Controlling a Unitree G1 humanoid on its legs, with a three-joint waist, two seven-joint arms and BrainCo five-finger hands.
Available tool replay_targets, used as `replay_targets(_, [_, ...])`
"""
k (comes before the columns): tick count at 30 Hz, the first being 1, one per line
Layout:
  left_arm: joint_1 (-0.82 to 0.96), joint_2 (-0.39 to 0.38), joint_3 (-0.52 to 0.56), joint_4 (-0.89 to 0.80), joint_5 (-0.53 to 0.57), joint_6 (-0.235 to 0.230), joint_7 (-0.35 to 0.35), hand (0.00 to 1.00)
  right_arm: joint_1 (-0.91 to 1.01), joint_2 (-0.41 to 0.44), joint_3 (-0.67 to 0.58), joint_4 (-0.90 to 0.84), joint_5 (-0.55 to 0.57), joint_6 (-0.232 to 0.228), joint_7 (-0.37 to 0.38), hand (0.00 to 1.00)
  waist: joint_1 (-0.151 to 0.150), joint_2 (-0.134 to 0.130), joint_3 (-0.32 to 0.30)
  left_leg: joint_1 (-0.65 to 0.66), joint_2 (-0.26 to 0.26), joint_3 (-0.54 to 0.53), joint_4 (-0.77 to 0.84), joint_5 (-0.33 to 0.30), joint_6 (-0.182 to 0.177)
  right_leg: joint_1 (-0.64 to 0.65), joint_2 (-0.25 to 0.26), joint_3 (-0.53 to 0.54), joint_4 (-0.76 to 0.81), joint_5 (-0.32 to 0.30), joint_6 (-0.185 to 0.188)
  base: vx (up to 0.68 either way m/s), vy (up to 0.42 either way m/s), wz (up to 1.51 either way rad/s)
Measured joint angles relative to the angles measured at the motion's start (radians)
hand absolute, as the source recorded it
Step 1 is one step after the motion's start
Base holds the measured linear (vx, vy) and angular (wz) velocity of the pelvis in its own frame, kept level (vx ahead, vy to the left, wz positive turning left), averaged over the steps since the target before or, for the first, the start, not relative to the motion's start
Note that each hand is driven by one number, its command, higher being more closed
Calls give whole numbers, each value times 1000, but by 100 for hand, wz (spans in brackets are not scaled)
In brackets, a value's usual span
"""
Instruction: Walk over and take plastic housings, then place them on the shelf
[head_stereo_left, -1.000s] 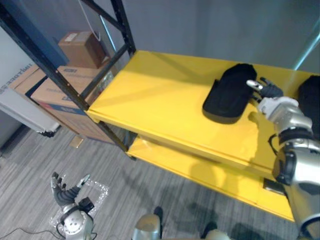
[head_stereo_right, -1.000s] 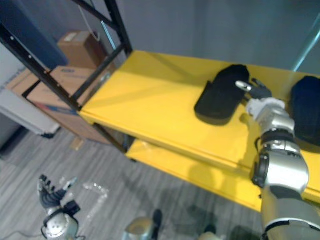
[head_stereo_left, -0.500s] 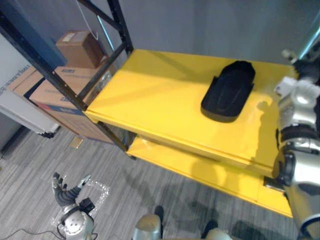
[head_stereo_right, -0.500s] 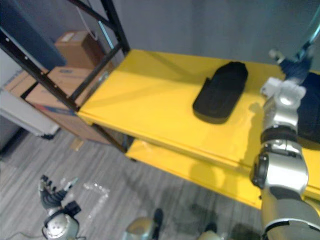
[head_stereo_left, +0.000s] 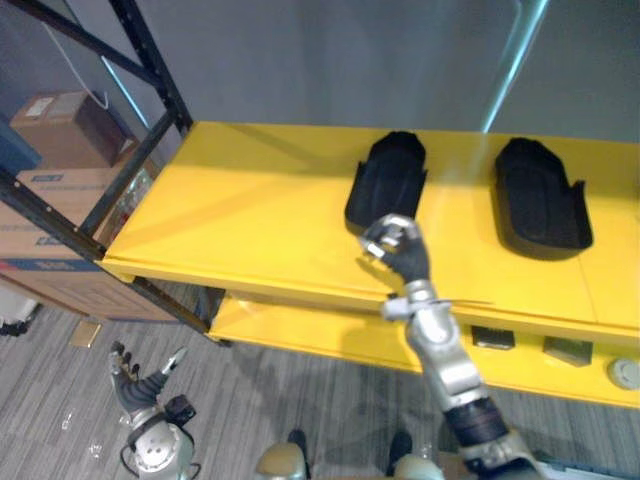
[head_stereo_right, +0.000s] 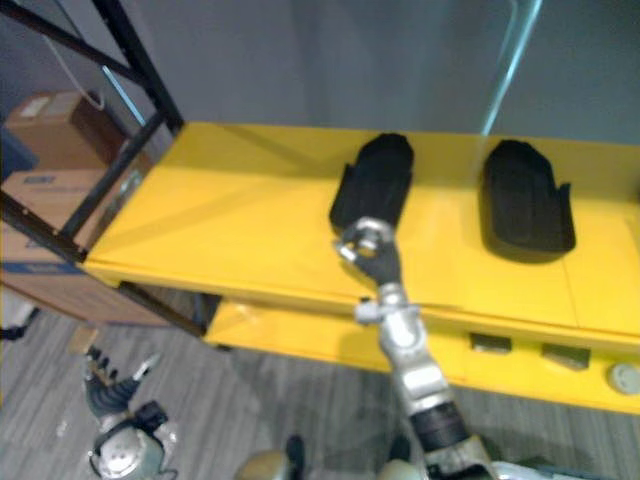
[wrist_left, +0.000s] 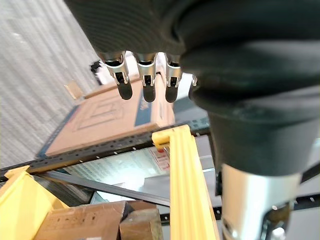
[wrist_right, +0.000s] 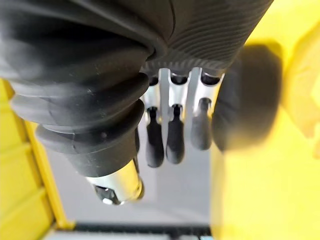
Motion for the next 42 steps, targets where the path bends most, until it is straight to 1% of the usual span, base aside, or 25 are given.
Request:
replay_targets(1, [1, -2, -3, -1, 1, 0, 1, 0, 6, 0, 20, 0, -8, -4, -1, 100, -4, 0, 0, -3, 0, 0, 6, -4, 0, 0, 0, 0, -1, 0, 0, 41, 24, 3])
replay_targets(2, [7, -2, -9, -1, 3, 2, 6, 0, 25, 6, 69, 0, -39, -10, -3, 100, -16, -1, -8, -15, 0, -1, 9, -6, 0, -7, 0, -1, -4, 5, 2, 53, 20, 6])
replay_targets(3, [10, -2, -9, -3, 3, 4, 7, 0, 32, 8, 92, 0, -53, -11, -7, 100, -20, -1, -9, -14, -1, 0, 9, -6, 0, -9, 0, 0, -5, 5, 3, 81, 22, 4])
replay_targets(5, [10, -2, -21, -20, 3, 21, 18, 0, 65, 18, 164, 3, -100, -14, -33, 100, -22, 0, -10, -17, -2, 0, 17, -9, -3, -13, 0, 1, -7, 6, 3, 76, 14, -3])
replay_targets(7, [9, -2, -46, -32, 3, 26, 29, 0, 78, 18, 201, 5, -134, -14, -53, 100, -22, 0, -10, -20, -1, 0, 24, -13, -3, -13, -1, 2, -8, 6, 3, 41, 12, -2])
replay_targets(10, [8, -3, -79, -37, 4, 34, 40, 0, 85, 26, 230, 13, -156, -14, -87, 100, -26, 0, -10, -20, -4, -1, 25, -16, -3, -13, -3, 2, -8, 6, 3, 0, 0, 0])
replay_targets(14, [13, -8, -88, -37, 4, 39, 44, 0, 85, 26, 235, 44, -156, -14, -123, 100, -30, 4, -13, -17, -5, -2, 26, -17, -1, -7, -4, 0, -8, 5, 3, -17, 2, 1])
replay_targets(15, [18, -8, -89, -37, 4, 40, 46, 0, 86, 26, 236, 61, -156, -10, -134, 100, -31, 8, -21, -16, -5, -2, 26, -18, 0, -5, -4, -1, -9, 5, 4, 0, 0, 0])
replay_targets(17, [27, -9, -90, -37, 4, 40, 47, 0, 86, 26, 236, 86, -156, -9, -152, 100, -32, 15, -38, -17, -5, -4, 26, -18, 0, -5, -4, -2, -11, 5, 4, 0, 0, 0])
replay_targets(19, [31, -12, -91, -37, 4, 41, 47, 0, 85, 26, 227, 111, -158, -9, -181, 100, -31, 29, -64, -29, -5, -8, 26, -19, -1, -3, -4, -11, -15, 5, 4, -20, -1, 10])
replay_targets(20, [32, -18, -91, -37, 4, 41, 47, 0, 80, 26, 220, 129, -159, -9, -196, 100, -31, 33, -75, -31, -5, -13, 26, -19, 0, 0, -5, -24, -18, 6, 5, -16, -4, 15])
replay_targets(22, [30, -28, -91, -38, 5, 40, 46, 0, 71, 26, 196, 145, -177, -10, -212, 100, -31, 35, -76, -31, -5, -26, 31, -19, -1, 13, -4, -33, -21, 6, 5, 0, -1, 16])
replay_targets(26, [35, -39, -98, -37, 5, 40, 41, 0, 15, 29, 152, 159, -197, -24, -242, 100, -24, 32, -78, -32, -5, -28, 37, -19, -1, 16, -4, -35, -22, 7, 6, -3, 1, 3])
replay_targets(28, [38, -38, -98, -37, 4, 39, 39, 0, -8, 30, 125, 159, -197, -43, -252, 100, -18, 29, -80, -32, -5, -30, 37, -19, -1, 17, -4, -36, -22, 7, 6, 0, 0, 0])
replay_targets(34, [42, -38, -97, -37, 5, 37, 32, 0, -14, 36, 115, 159, -198, -49, -258, 100, -17, 12, -89, -33, -7, -32, 37, -19, -1, 18, -5, -39, -23, 7, 6, 0, 0, 0])
replay_targets(36, [41, -38, -97, -37, 5, 37, 26, 0, -16, 38, 105, 160, -204, -49, -258, 100, -17, 11, -89, -32, -9, -33, 37, -18, 0, 19, -7, -39, -23, 7, 6, 0, 0, 0])
replay_targets(40, [38, -38, -101, -29, 5, 37, 24, 0, -27, 37, 69, 171, -220, -30, -257, 100, -17, 11, -90, -32, -10, -37, 40, -18, 0, 23, -7, -39, -24, 8, 7, -4, 1, 2])
replay_targets(42, [37, -38, -115, -20, 5, 37, 15, 0, -44, 36, 31, 217, -239, -4, -258, 100, -19, 11, -89, -31, -10, -54, 41, -18, 0, 34, -7, -49, -26, 8, 7, -16, -1, 11])
